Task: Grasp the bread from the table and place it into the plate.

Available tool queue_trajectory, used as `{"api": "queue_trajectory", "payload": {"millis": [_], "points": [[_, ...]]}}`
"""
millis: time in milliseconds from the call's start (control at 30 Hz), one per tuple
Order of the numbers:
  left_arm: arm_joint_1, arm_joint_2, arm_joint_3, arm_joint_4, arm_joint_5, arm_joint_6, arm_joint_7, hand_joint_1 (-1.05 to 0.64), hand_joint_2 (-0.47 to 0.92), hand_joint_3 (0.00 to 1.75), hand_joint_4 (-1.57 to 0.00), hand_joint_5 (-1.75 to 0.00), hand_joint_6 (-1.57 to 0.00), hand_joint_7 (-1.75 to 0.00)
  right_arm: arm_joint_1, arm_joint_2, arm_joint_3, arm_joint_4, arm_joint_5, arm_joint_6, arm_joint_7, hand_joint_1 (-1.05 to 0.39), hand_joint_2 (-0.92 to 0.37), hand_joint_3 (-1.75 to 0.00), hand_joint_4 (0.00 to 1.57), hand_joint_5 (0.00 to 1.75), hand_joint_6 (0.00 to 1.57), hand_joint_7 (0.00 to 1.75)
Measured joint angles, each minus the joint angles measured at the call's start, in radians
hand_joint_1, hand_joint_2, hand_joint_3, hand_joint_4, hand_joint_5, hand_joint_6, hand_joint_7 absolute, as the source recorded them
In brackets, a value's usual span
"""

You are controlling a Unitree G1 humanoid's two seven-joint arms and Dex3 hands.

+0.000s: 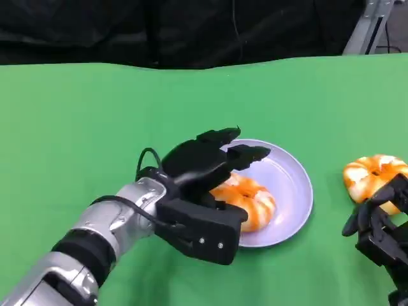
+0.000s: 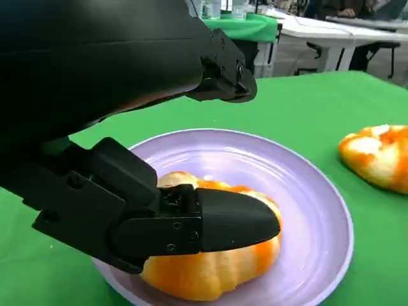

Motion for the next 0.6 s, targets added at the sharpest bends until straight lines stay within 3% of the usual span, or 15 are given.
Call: {"api": "queue_trajectory", "payload": {"millis": [33, 100, 133, 167, 200, 233, 300, 367, 400, 433, 467, 500, 567, 600], "points": [[0.016, 0.003, 0.019, -0.015, -0.033, -0.015, -0.012, -0.85, 0.92, 0.48, -0.09, -0.04, -0.32, -0.03, 0.000, 0.000, 0.000, 0.000, 0.000, 0.000, -0.002, -0.06, -0.52, -1.27, 0.88, 1.75, 0.75, 1.60], [0.050, 0.012, 0.059, -0.055, -0.096, -0.040, -0.044, -0.78, 0.92, 0.45, -0.12, -0.04, -0.34, -0.03, 0.000, 0.000, 0.001, -0.001, -0.001, 0.001, -0.004, -0.06, -0.52, -1.27, 0.88, 1.75, 0.75, 1.60], [0.062, 0.019, 0.073, -0.073, -0.121, -0.048, -0.058, -0.44, 0.92, 0.44, -0.26, -0.11, -0.42, -0.06, 0.000, 0.001, 0.001, -0.002, -0.001, 0.001, -0.005, -0.06, -0.52, -1.27, 0.88, 1.75, 0.75, 1.60], [0.079, 0.024, 0.094, -0.093, -0.153, -0.054, -0.082, -0.30, 0.92, 0.44, -0.33, -0.13, -0.46, -0.07, 0.000, 0.001, 0.002, -0.003, -0.001, 0.002, -0.005, -0.06, -0.52, -1.27, 0.88, 1.75, 0.75, 1.61], [0.103, 0.028, 0.120, -0.116, -0.207, -0.070, -0.113, -0.23, 0.92, 0.44, -0.37, -0.15, -0.48, -0.08, 0.000, 0.001, 0.003, -0.003, -0.001, 0.002, -0.005, -0.06, -0.52, -1.27, 0.88, 1.75, 0.75, 1.61], [0.129, 0.031, 0.146, -0.137, -0.263, -0.087, -0.142, -0.12, 0.92, 0.44, -0.52, -0.18, -0.57, -0.09, 0.000, 0.001, 0.002, -0.003, 0.000, 0.002, -0.006, -0.07, -0.52, -1.28, 0.88, 1.75, 0.75, 1.62], [0.183, 0.030, 0.203, -0.175, -0.396, -0.109, -0.228, -0.06, 0.92, 0.44, -0.60, -0.19, -0.61, -0.09, 0.000, 0.001, 0.002, -0.003, -0.001, 0.002, -0.006, -0.07, -0.51, -1.29, 0.88, 1.75, 0.75, 1.62], [0.229, 0.024, 0.248, -0.198, -0.510, -0.115, -0.308, -0.06, 0.72, 0.77, -0.83, -0.28, -0.80, -0.10, 0.000, 0.001, 0.002, -0.003, -0.001, 0.002, -0.006, -0.07, -0.51, -1.29, 0.88, 1.75, 0.74, 1.63], [0.254, 0.018, 0.269, -0.213, -0.567, -0.114, -0.351, -0.04, 0.63, 1.03, -0.94, -0.59, -1.00, -0.18, 0.000, 0.001, 0.002, -0.004, -0.001, 0.003, -0.006, -0.07, -0.51, -1.29, 0.88, 1.75, 0.74, 1.63], [0.282, 0.013, 0.292, -0.235, -0.638, -0.105, -0.408, -0.04, 0.60, 1.11, -0.95, -0.77, -1.09, -0.23, 0.000, 0.001, 0.003, -0.004, -0.001, 0.003, -0.006, -0.07, -0.51, -1.29, 0.87, 1.75, 0.74, 1.62], [0.309, 0.009, 0.312, -0.264, -0.707, -0.087, -0.463, -0.04, 0.60, 1.13, -0.95, -0.98, -1.14, -0.37, 0.000, 0.001, 0.004, -0.004, -0.001, 0.004, -0.006, -0.07, -0.51, -1.29, 0.87, 1.75, 0.74, 1.62], [0.337, 0.005, 0.333, -0.299, -0.776, -0.055, -0.524, -0.04, 0.60, 1.14, -0.95, -1.05, -1.13, -0.46, 0.001, 0.001, 0.003, -0.004, -0.001, 0.005, -0.006, -0.07, -0.51, -1.29, 0.87, 1.75, 0.74, 1.62], [0.385, 0.004, 0.362, -0.363, -0.865, 0.018, -0.606, -0.04, 0.51, 1.29, -0.93, -1.47, -1.02, -1.11, 0.001, 0.001, 0.003, -0.005, 0.000, 0.006, -0.005, -0.07, -0.51, -1.29, 0.87, 1.75, 0.74, 1.63], [0.414, 0.006, 0.375, -0.405, -0.898, 0.050, -0.632, -0.05, 0.49, 1.32, -0.91, -1.57, -0.96, -1.27, 0.001, 0.001, 0.003, -0.005, 0.000, 0.008, -0.005, -0.07, -0.51, -1.29, 0.88, 1.75, 0.74, 1.63]]}}
